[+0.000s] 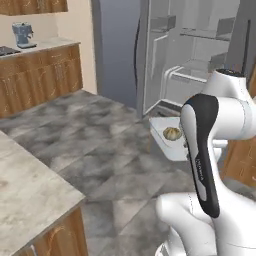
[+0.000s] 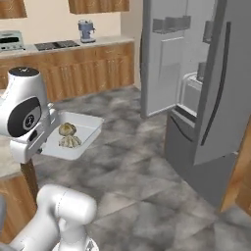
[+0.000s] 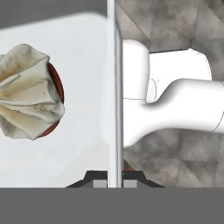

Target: Place two dumplings into each of the tupperware containers and then place the containers in the fridge.

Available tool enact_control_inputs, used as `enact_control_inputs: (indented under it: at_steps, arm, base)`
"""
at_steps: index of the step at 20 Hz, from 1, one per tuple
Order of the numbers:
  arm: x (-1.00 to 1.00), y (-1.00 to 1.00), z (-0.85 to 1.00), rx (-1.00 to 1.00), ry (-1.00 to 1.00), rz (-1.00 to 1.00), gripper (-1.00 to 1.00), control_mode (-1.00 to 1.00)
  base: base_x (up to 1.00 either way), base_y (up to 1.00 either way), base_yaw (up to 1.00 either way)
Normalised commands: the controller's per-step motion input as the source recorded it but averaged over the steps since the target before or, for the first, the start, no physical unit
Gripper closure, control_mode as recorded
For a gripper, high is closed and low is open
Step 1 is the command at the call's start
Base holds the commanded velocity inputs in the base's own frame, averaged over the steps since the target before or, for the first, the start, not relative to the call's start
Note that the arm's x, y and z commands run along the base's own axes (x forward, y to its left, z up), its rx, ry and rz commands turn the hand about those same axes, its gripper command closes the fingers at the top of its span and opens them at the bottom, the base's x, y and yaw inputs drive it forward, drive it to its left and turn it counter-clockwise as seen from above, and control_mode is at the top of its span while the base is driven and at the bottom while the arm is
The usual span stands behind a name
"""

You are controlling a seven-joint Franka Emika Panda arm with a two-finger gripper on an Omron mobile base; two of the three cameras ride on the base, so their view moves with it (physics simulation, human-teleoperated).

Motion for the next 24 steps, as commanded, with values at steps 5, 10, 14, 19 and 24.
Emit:
enact_control_inputs:
  at_steps: [5, 10, 14, 19, 24]
  arm:
    - [0.00, 0.00, 0.00, 0.00, 0.00, 0.00, 1.00, 1.00]
    - [0.00, 0.00, 0.00, 0.00, 0.00, 0.00, 1.00, 1.00]
    - [0.00, 0.00, 0.00, 0.00, 0.00, 0.00, 1.00, 1.00]
    - [0.00, 0.00, 0.00, 0.00, 0.00, 0.00, 1.00, 1.00]
    - [0.00, 0.00, 0.00, 0.00, 0.00, 0.00, 1.00, 1.00]
  base:
    - [0.38, -0.57, 0.72]
    - [0.61, -0.60, 0.65]
    - [1.00, -0.57, 0.32]
    - [1.00, -0.25, 0.14]
    - [0.29, 0.00, -0.76]
